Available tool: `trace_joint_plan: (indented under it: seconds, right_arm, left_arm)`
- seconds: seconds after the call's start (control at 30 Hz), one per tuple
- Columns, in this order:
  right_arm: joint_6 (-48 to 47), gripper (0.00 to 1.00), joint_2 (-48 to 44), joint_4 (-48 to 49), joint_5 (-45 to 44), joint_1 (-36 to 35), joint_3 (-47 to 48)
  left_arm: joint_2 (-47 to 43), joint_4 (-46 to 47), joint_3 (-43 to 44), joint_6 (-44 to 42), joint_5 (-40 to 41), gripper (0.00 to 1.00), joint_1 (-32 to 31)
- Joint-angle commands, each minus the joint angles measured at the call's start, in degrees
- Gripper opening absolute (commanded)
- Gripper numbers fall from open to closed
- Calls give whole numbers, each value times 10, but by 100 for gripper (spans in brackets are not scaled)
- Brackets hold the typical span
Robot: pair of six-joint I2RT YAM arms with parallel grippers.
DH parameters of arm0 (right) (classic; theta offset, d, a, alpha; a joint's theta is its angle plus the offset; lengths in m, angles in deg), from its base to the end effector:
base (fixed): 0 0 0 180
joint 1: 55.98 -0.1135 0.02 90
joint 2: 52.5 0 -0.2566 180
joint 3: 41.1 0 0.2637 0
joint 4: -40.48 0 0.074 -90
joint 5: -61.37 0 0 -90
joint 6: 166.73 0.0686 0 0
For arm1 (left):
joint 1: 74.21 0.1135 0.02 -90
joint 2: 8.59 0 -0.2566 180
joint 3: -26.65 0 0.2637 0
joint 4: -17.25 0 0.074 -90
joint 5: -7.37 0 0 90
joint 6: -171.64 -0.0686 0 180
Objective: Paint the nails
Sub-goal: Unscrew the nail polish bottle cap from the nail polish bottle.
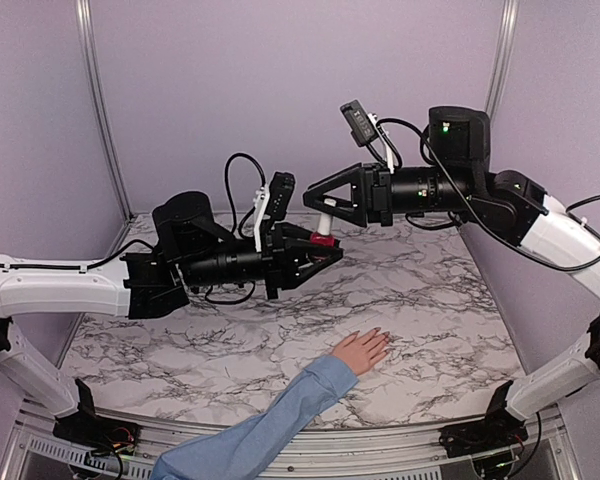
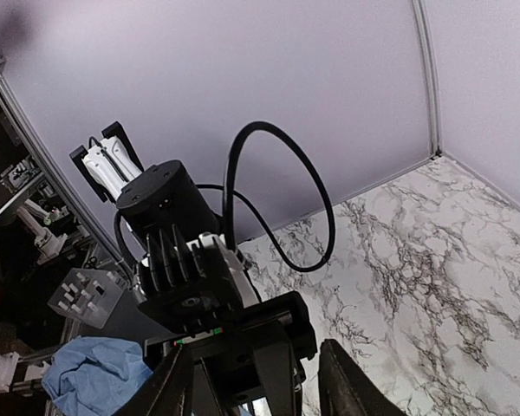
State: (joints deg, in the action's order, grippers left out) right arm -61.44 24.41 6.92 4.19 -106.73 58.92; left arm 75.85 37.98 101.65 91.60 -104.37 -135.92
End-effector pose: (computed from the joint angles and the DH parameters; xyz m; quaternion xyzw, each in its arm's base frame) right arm 0.1825 0.2821 0.4431 -0.3967 0.6472 0.5165 0.3963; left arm 0.1626 -0.3557 0.3526 0.4030 0.4967 -0.5415 0.5456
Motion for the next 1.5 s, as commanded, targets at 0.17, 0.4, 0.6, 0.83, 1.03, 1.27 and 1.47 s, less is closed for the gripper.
trace_joint_plan:
  seconds: [0.17,0.4,0.6,0.83,1.03,1.27,1.47]
  right_arm:
    - [35,56,9,-66,-103,5,54]
    - [83,57,27,-73,-129,6,40]
    - [106,54,45,-84,-151,4,35]
    - [123,47,60,-78,-148,-2,27]
    - [126,28,70,-70,-130,-2,24]
    - [107,9,70,-43,-88,-2,28]
    - [70,0,65,-42,-67,-2,39]
  left_arm:
    - [-36,-22,-35,-56,182,0,-3]
    - [-12,-74,-15,-54,246,0,-4]
    - [-6,-88,-10,-51,277,0,-7]
    - [6,-120,6,-57,282,0,-8]
    - [13,-127,14,-60,287,0,-8]
    - [18,-127,18,-57,272,0,-8]
    - [9,-107,4,-59,212,0,-1]
